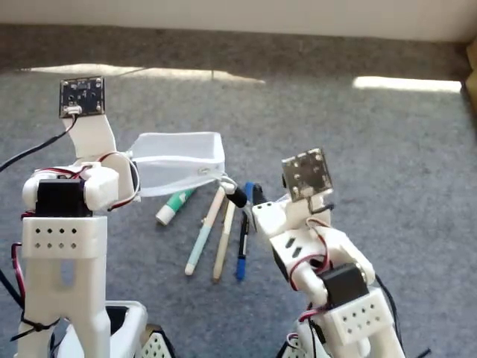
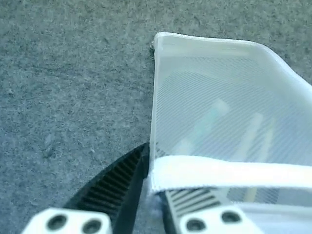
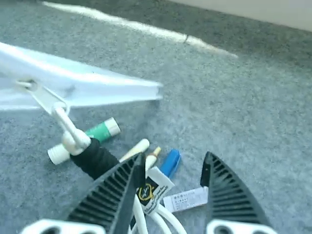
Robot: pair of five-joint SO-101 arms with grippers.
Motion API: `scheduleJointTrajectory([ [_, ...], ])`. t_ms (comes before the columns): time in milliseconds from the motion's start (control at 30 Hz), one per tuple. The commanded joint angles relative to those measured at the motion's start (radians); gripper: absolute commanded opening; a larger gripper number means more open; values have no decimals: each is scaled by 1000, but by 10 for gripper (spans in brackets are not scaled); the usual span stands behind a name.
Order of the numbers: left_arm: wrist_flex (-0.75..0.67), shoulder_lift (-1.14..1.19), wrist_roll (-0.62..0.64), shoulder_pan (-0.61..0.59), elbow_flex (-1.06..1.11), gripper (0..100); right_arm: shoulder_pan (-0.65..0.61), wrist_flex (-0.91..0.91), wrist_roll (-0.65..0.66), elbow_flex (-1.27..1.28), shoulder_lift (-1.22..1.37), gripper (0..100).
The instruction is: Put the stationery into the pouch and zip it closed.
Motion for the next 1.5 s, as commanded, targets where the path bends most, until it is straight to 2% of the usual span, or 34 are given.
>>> scheduleJointTrajectory([
  [0, -20, 1, 9, -16, 5, 7, 10, 54, -29, -140, 191, 173],
  [167, -26, -2, 6, -31, 38, 7, 12, 183, -152, -329, 387, 172],
  [467, -58, -2, 8, -68, 56, 7, 18, 189, -315, -417, 527, 173],
  [733, -55, 4, 9, -68, 54, 7, 139, 185, -330, -418, 539, 173],
  [933, -55, 4, 9, -68, 54, 7, 140, 183, -334, -426, 539, 173],
  [1133, -55, 4, 9, -68, 54, 7, 139, 185, -520, -446, 541, 173],
  [1467, -55, 4, 9, -68, 54, 7, 139, 145, -531, -447, 610, 173],
])
